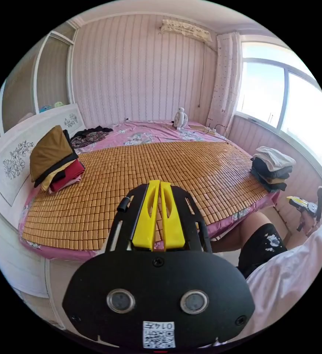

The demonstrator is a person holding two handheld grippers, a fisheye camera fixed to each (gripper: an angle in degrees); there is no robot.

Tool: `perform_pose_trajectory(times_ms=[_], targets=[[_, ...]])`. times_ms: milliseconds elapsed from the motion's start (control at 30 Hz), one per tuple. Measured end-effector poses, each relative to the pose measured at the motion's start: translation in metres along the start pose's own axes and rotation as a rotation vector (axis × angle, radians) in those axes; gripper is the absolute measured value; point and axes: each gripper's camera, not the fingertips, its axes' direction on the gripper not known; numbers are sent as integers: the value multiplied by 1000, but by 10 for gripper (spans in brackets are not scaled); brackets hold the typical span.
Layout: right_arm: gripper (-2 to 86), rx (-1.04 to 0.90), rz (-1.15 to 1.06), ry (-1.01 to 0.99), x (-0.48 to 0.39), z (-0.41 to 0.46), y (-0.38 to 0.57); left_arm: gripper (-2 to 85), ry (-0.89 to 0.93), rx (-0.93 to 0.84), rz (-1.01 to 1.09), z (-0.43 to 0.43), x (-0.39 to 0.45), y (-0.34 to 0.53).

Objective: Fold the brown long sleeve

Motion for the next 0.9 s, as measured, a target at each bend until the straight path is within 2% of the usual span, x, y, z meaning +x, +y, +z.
perform_pose_trajectory(times_ms=[200,500,700,900], targets=[[2,63,-329,-208,-129,30,-106,-9,-133,57,-215,-68,-80,103],[56,38,-660,-558,-330,90,-262,22,-266,73,-521,-102,-202,234],[84,10,-745,-722,-454,143,-383,75,-266,133,-548,-79,-293,234],[98,-23,-832,-717,-600,222,-486,106,-304,181,-537,-32,-396,186]])
